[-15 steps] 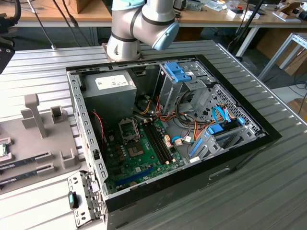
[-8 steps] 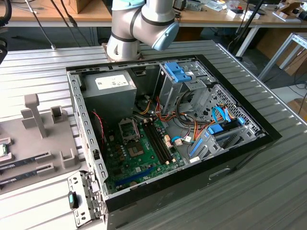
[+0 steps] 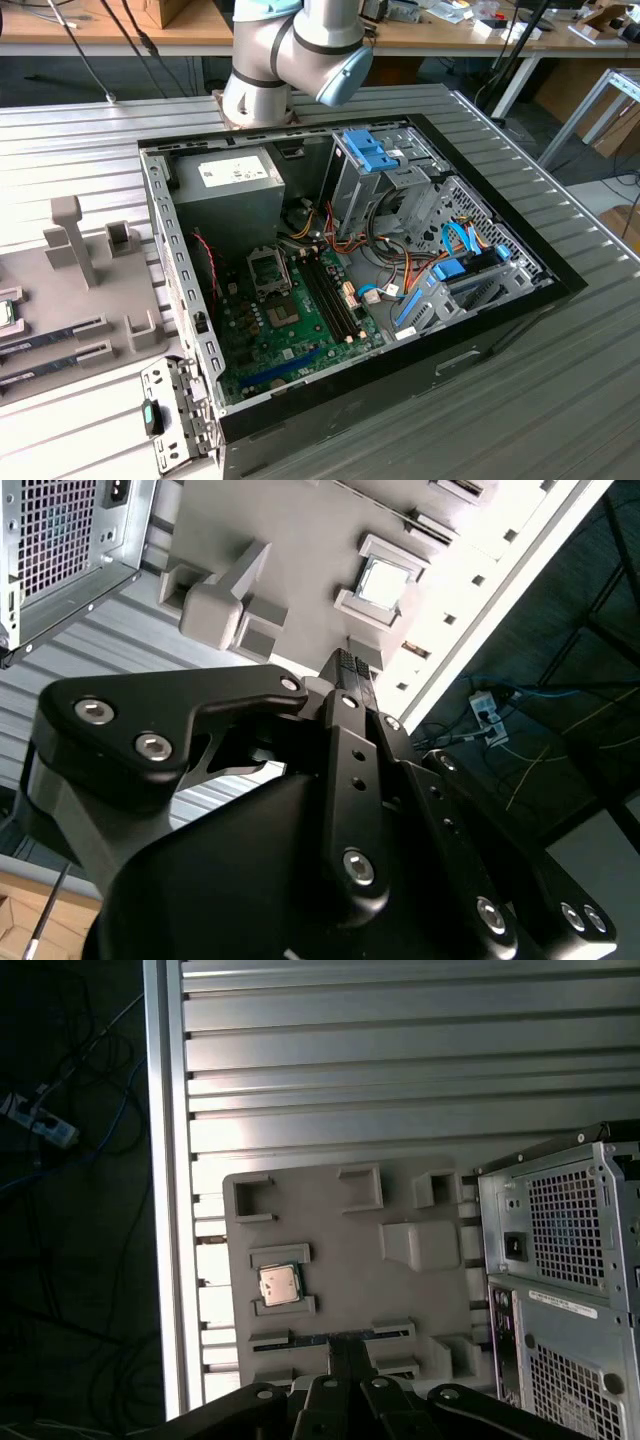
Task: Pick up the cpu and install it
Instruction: 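Reach for the cpu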
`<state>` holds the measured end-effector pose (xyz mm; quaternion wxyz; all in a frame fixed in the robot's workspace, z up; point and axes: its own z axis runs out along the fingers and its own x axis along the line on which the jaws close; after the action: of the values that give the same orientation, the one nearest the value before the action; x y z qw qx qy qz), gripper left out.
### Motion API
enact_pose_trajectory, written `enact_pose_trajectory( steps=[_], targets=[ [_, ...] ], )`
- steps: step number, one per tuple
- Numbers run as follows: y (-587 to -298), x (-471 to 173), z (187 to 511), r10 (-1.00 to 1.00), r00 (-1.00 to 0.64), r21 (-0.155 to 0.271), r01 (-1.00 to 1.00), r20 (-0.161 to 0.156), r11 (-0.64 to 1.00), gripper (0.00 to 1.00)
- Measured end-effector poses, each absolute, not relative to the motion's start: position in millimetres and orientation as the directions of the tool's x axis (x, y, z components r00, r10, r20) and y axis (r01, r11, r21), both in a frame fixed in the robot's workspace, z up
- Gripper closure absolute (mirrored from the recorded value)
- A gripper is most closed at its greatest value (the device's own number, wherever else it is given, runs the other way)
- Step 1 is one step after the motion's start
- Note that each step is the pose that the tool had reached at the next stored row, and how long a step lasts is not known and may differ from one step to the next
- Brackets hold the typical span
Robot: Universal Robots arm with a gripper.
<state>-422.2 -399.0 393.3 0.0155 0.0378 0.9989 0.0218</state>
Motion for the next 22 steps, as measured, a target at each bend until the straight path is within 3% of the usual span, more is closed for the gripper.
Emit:
enact_pose_trajectory(
  steps=[22],
  targets=[
    [-398.9, -449.3, 393.3, 0.076, -0.997, 0.045, 0.075, -0.030, 0.996, 0.89]
  ],
)
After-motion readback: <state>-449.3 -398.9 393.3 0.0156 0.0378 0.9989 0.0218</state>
